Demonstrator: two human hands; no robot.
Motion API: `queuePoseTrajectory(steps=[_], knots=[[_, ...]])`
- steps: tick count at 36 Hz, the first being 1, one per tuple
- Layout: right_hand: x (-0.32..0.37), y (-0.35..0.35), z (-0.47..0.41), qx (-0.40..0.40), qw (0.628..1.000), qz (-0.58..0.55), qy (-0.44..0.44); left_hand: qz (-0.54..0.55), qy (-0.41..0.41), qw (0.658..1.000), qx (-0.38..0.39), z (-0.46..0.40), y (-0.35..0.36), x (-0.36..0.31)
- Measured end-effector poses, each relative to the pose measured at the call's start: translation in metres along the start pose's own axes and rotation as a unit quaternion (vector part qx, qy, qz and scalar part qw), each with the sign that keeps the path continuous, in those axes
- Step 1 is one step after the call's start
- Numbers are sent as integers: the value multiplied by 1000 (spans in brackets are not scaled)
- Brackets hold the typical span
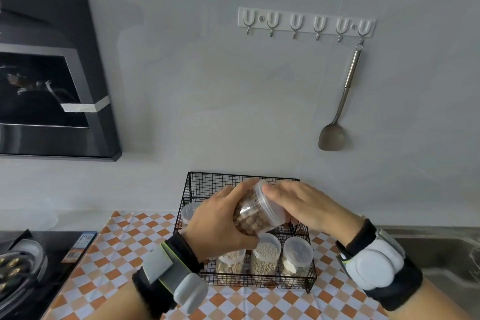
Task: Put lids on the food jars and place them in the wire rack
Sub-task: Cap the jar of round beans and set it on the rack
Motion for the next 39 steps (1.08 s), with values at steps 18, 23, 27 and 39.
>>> queuePoseTrajectory(steps=[18,23,27,39], knots=[[3,16,16,17,998,10,-67,16,3,1000,16,4,9,-11],[10,11,19,-75,993,38,-88,33,-5,999,13,4,14,-12],[6,12,18,-99,993,9,-68,31,-8,999,5,5,17,-14],[-15,31,10,-41,994,-101,1,27,-33,999,-28,7,33,-8]])
Point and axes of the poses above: each hand's wrist, its own z-axis away from the middle knuckle, its own y-axis out of the palm, x = y × z, the point moved 9 cm from there along -z, towards the middle knuckle, and after that the axes turned 4 degrees about -x, right-handed, at the moved point
